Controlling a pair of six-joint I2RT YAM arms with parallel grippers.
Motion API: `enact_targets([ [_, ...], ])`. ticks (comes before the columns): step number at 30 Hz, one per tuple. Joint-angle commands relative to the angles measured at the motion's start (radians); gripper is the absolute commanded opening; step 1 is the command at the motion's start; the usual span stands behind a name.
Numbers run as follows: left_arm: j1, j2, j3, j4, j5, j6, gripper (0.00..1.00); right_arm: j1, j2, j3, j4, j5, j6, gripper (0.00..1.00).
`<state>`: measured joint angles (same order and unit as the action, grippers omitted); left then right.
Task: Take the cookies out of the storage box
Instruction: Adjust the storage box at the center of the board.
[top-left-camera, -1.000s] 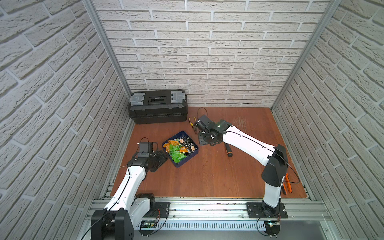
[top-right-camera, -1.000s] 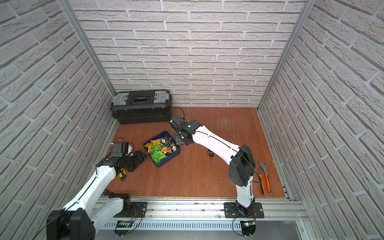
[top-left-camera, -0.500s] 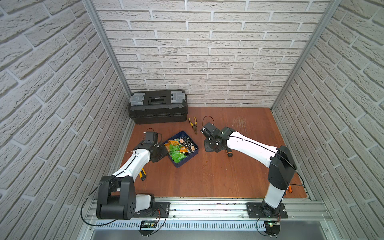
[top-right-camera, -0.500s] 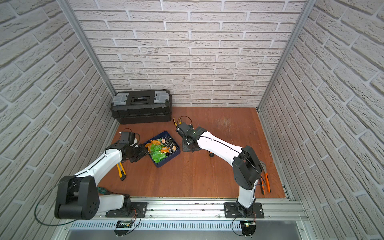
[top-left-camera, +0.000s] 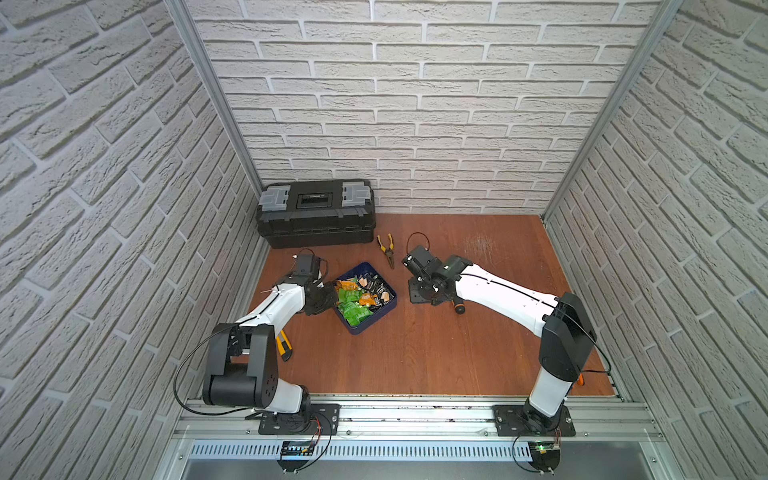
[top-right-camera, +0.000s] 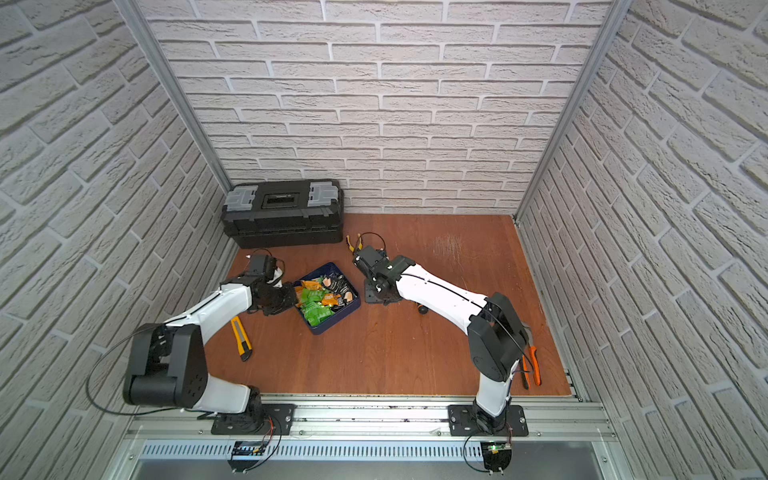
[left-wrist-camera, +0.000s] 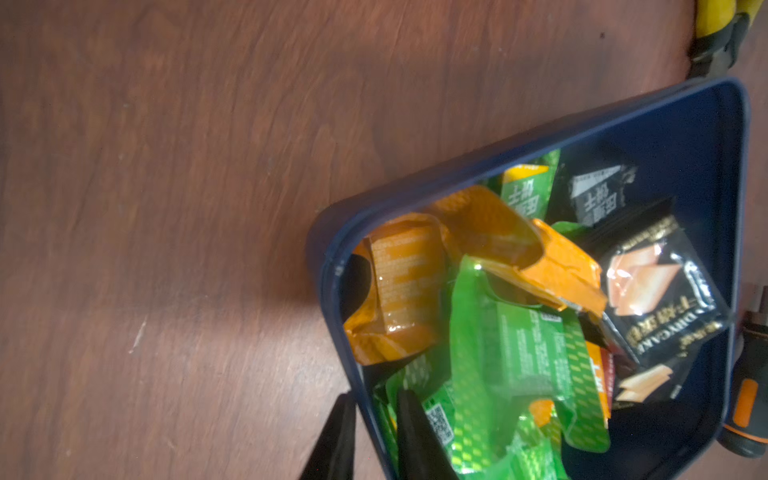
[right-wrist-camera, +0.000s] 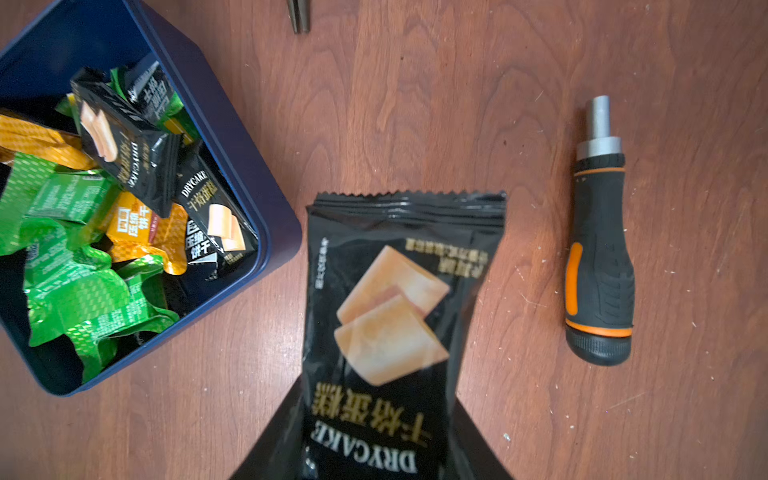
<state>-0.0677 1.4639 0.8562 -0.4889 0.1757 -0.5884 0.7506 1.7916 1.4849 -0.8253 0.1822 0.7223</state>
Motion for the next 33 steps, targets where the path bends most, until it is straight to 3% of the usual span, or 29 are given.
enact_targets([
  [1,0.000,0.031,0.022,-0.045,-0.034,0.085,0.18,0.003,-0.049,-0.014,0.022,0.004,0.005,0.31],
  [12,-0.002,0.068,0.080,-0.119,-0.074,0.209,0.12,0.001,-0.058,-0.051,0.043,-0.003,-0.005,0.31],
  [20,-0.005,0.175,0.197,-0.135,-0.068,0.316,0.10,0.001,0.032,-0.061,0.098,-0.017,0.011,0.31],
  [27,-0.005,0.166,0.222,-0.137,-0.032,0.295,0.21,0.001,0.160,0.005,0.126,-0.021,0.042,0.31],
  [33,-0.006,0.070,0.226,-0.134,-0.047,0.228,0.44,0.004,0.265,0.083,0.118,-0.010,0.039,0.31],
])
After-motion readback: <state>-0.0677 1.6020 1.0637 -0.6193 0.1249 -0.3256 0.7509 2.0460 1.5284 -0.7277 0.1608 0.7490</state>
